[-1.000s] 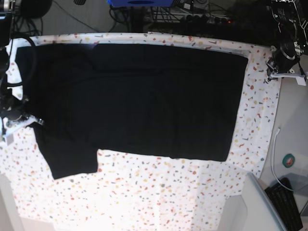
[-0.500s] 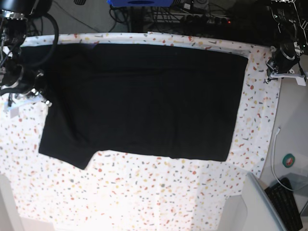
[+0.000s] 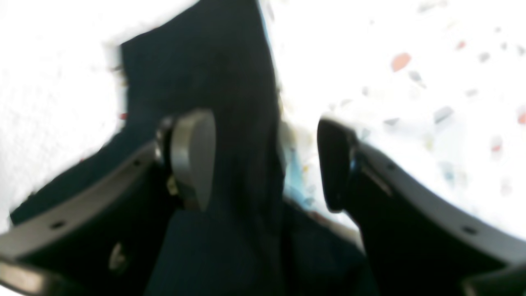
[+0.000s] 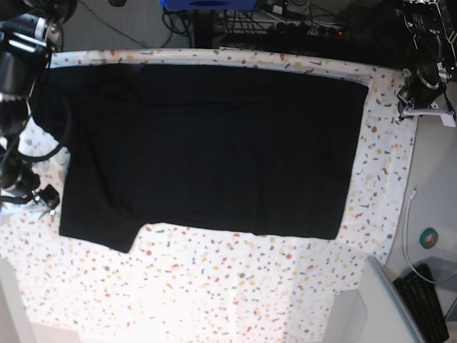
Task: Layout the t-shirt on the table in an organized manner, then fold the t-shirt properly
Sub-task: 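Move the right gripper to the shirt's hem corner and grasp it, then grasp the hem corner nearest the left gripper with the left gripper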
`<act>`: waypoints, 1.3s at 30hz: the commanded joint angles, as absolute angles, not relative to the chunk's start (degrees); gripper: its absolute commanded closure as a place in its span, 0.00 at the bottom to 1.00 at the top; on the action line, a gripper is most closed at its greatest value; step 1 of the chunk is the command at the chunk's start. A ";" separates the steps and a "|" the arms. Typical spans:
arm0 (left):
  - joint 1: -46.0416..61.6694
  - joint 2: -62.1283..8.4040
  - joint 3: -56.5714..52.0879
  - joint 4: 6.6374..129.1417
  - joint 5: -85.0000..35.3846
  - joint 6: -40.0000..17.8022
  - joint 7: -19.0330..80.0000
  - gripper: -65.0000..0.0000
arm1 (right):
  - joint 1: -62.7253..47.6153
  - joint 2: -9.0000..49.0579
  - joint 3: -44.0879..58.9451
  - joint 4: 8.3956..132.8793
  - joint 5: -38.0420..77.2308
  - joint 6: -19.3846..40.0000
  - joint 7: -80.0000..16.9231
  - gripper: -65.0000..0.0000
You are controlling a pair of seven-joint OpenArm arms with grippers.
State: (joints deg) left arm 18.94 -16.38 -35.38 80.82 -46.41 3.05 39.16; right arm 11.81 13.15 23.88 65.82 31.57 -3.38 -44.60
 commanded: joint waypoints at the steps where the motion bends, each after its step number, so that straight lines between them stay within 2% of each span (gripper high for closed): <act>1: 18.95 -17.36 -35.74 81.71 -46.64 2.77 38.29 1.00 | 14.73 14.37 24.04 62.55 30.20 -3.03 -42.68 0.42; 6: 19.12 -17.45 -35.74 81.71 -46.64 2.77 38.29 1.00 | 24.48 15.78 23.96 42.42 22.11 3.74 -33.98 0.42; 10: 19.21 -17.54 -35.74 81.71 -46.64 2.77 38.29 1.00 | 27.12 15.08 24.04 34.15 16.66 5.05 -29.41 0.42; 15: 18.95 -17.54 -35.74 81.71 -46.64 2.77 38.29 1.00 | 27.03 13.41 24.04 33.89 15.78 7.34 -29.05 0.43; 23: 18.95 -17.54 -35.74 81.71 -46.64 2.77 38.29 1.00 | 27.03 10.77 24.04 33.89 15.78 7.78 -29.05 0.44; 24: 18.95 -17.54 -35.74 81.71 -46.64 2.77 38.29 1.00 | 27.03 10.77 24.04 33.89 15.78 8.40 -29.05 0.45; 26: 18.95 -17.54 -35.74 81.71 -46.64 2.77 38.29 1.00 | 27.03 10.51 24.04 33.89 15.69 10.33 -28.97 0.56; 31: 18.86 -17.54 -35.21 81.71 -46.02 2.77 38.29 1.00 | 27.03 10.51 24.40 33.89 15.78 10.95 -27.74 0.98; 35: 16.84 -17.45 -32.66 81.71 -38.20 2.77 38.55 1.00 | 26.15 10.77 24.40 35.12 15.78 10.95 -24.84 1.00; 39: 14.29 -17.27 -31.08 81.71 -31.60 2.68 38.46 1.00 | 21.14 10.33 24.13 47.16 15.78 10.95 -25.89 1.00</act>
State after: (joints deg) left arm 14.72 -15.90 -30.46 80.82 -31.97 2.46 39.53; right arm 19.22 9.37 24.12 46.22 15.29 10.55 -27.00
